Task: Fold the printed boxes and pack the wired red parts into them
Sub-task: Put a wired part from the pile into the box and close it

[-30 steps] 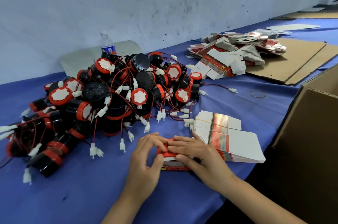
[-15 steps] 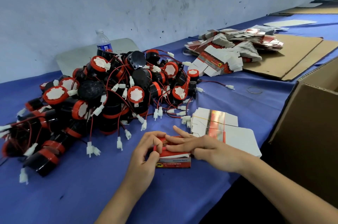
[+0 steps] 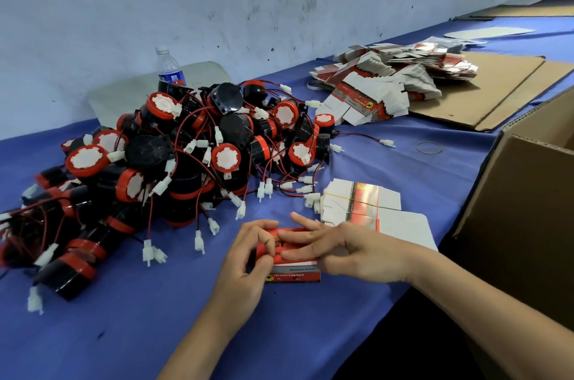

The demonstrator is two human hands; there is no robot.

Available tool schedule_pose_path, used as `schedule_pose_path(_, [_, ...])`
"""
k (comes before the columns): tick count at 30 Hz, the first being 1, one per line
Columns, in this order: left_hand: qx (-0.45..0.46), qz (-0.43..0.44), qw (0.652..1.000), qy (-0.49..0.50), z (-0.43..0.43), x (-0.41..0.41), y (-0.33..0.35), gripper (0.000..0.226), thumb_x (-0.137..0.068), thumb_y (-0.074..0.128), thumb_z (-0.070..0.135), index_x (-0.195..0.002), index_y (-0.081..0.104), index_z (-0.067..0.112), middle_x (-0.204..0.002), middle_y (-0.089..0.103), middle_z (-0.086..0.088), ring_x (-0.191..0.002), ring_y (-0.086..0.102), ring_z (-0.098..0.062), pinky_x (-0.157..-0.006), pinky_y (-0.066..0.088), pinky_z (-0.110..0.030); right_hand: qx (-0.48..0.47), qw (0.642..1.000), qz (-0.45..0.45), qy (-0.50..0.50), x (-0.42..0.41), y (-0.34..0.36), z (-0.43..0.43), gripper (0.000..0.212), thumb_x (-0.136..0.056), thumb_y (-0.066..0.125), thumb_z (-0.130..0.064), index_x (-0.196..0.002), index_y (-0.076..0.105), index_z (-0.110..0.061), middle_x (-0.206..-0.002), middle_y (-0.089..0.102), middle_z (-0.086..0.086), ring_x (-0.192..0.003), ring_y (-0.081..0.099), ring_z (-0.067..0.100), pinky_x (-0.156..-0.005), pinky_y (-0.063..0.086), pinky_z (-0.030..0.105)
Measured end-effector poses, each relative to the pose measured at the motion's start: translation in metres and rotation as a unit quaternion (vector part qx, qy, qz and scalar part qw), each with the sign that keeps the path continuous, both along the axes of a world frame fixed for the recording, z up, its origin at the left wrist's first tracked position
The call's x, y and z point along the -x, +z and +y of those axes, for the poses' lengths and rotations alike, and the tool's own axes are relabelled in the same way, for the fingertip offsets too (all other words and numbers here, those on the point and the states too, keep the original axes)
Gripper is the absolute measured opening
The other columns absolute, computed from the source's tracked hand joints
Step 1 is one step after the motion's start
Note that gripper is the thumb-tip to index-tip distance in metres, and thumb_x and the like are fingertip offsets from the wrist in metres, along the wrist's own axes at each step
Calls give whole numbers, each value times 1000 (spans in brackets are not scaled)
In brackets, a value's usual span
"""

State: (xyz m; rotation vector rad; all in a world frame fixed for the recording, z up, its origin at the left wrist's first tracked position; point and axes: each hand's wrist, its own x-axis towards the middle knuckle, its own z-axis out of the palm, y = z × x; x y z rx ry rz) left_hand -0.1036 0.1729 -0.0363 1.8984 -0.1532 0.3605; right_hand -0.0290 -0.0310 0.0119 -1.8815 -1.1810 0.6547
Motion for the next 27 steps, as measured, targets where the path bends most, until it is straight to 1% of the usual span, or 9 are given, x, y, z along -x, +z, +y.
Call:
schedule_pose_path(4, [-47, 2, 999, -3, -4, -1, 1, 6, -80, 50, 15, -76, 46, 15, -118, 52, 22, -95, 53, -4, -78, 44, -21, 36, 993, -110, -4, 5, -5, -3, 53, -94, 49, 0, -139, 48, -29, -156, 21, -16, -145, -10, 2, -121, 1, 42])
schedule_pose_path(9, [-52, 19, 998, -26, -4, 0, 2, 4, -80, 47, 14, -78, 45, 17, -126, 47, 23, -116, 47, 0, -87, 42, -16, 72, 978, -191, -32, 12, -8, -4, 58, -93, 50, -6, -140, 43, -40, -157, 10, -20, -143, -16, -1, -118, -12, 33])
schedule_pose_path(13, [-102, 8, 994, -29, 1, 0, 2, 13, -74, 53, 14, -85, 49, 19, -135, 41, 23, -124, 43, 1, -89, 45, -23, 48, 969, -232, -70, 18, -15, -1, 51, -95, 52, -9, -137, 49, -37, -154, 17, -19, -147, 9, 8, -116, -10, 22])
schedule_pose_path(15, [-115, 2, 993, -25, 2, 0, 2, 22, -75, 59, 13, -94, 52, 22, -135, 39, 25, -123, 44, 1, -91, 47, -26, 9, 964, -248, -91, 20, -20, 1, 45, -94, 53, -9, -133, 55, -31, -153, 28, -13, -143, 25, 10, -112, -7, 14])
schedule_pose_path(17, [-103, -16, 994, -19, 3, 1, 4, 25, -79, 64, 12, -99, 56, 24, -132, 44, 22, -123, 47, -2, -93, 46, -24, -39, 956, -261, -129, 23, -23, 3, 42, -92, 57, -17, -132, 56, -32, -149, 38, -10, -138, 34, 7, -115, -3, 19])
schedule_pose_path(19, [-50, -19, 998, -15, 3, 2, 7, 21, -83, 64, 21, -104, 60, 21, -125, 55, 11, -117, 56, -11, -92, 48, -26, -64, 946, -272, -166, 27, -26, 7, 54, -87, 66, -36, -137, 46, -36, -145, 44, -9, -134, 39, 6, -118, 7, 25])
schedule_pose_path(21, [12, -12, 1000, -1, 3, 3, 12, 23, -85, 61, 31, -105, 64, 19, -114, 64, 2, -104, 63, -15, -83, 52, -25, -76, 933, -295, -193, 33, -29, 15, 66, -79, 72, -42, -138, 45, -32, -136, 52, -7, -128, 44, 10, -113, 22, 23])
schedule_pose_path(23, [33, -18, 999, 13, 2, 5, 16, 25, -85, 59, 39, -101, 66, 21, -103, 68, 2, -90, 66, -10, -70, 52, -17, -95, 919, -307, -228, 37, -30, 24, 61, -77, 74, -41, -133, 52, -26, -125, 57, -8, -118, 49, 10, -103, 38, 23])
schedule_pose_path(27, [52, -22, 998, 25, 1, 6, 16, 54, -66, 63, 60, -102, 58, 19, -91, 69, 4, -72, 67, -7, -59, 50, -14, -147, 932, -157, -293, 46, -30, 36, 51, -73, 75, -45, -119, 54, -40, -107, 58, -26, -101, 56, -1, -86, 47, 18])
